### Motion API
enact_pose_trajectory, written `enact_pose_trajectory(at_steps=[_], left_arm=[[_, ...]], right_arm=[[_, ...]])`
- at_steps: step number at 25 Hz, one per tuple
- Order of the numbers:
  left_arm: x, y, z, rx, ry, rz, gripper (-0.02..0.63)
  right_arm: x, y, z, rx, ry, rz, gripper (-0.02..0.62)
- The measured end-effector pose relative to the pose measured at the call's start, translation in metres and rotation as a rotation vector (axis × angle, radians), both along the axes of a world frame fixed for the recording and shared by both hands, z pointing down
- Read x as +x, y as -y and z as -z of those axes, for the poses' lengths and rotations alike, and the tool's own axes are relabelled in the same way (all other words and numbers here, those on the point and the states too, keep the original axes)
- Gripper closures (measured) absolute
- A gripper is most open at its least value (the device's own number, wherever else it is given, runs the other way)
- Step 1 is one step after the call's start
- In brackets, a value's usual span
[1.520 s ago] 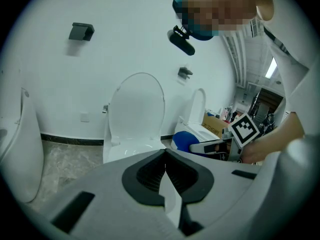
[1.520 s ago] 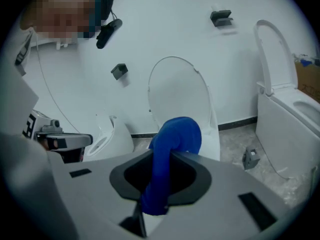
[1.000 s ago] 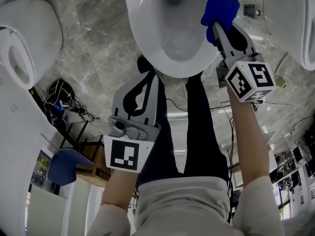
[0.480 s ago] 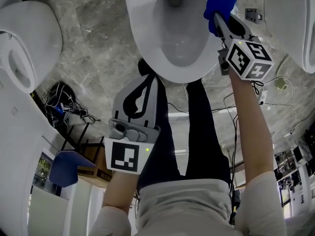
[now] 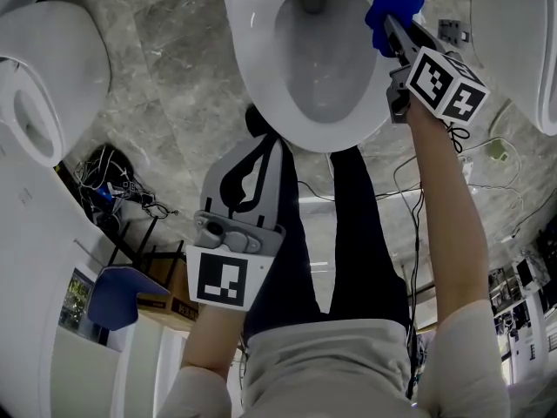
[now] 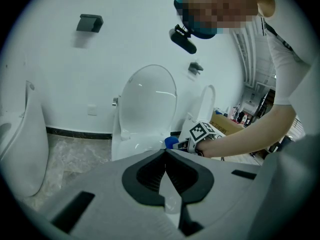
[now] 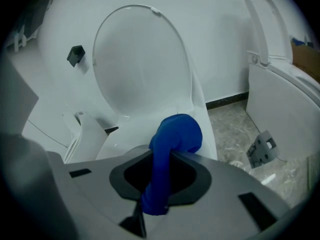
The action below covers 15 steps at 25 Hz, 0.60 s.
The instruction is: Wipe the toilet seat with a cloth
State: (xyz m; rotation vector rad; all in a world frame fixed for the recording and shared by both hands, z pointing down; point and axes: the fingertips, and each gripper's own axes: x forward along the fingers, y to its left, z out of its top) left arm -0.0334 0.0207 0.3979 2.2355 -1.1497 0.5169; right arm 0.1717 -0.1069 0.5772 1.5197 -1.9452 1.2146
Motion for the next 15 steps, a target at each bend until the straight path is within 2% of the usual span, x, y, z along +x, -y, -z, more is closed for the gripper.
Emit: enact_pose_trajectory(at_steps=[15], left_arm=[[-0.0002, -0.0009, -0.0016, -0.011, -0.010, 0.004, 0.598]], right_arm=[[0.0001, -0.0006, -0.0039, -0.017, -0.030, 0.028, 0.531]])
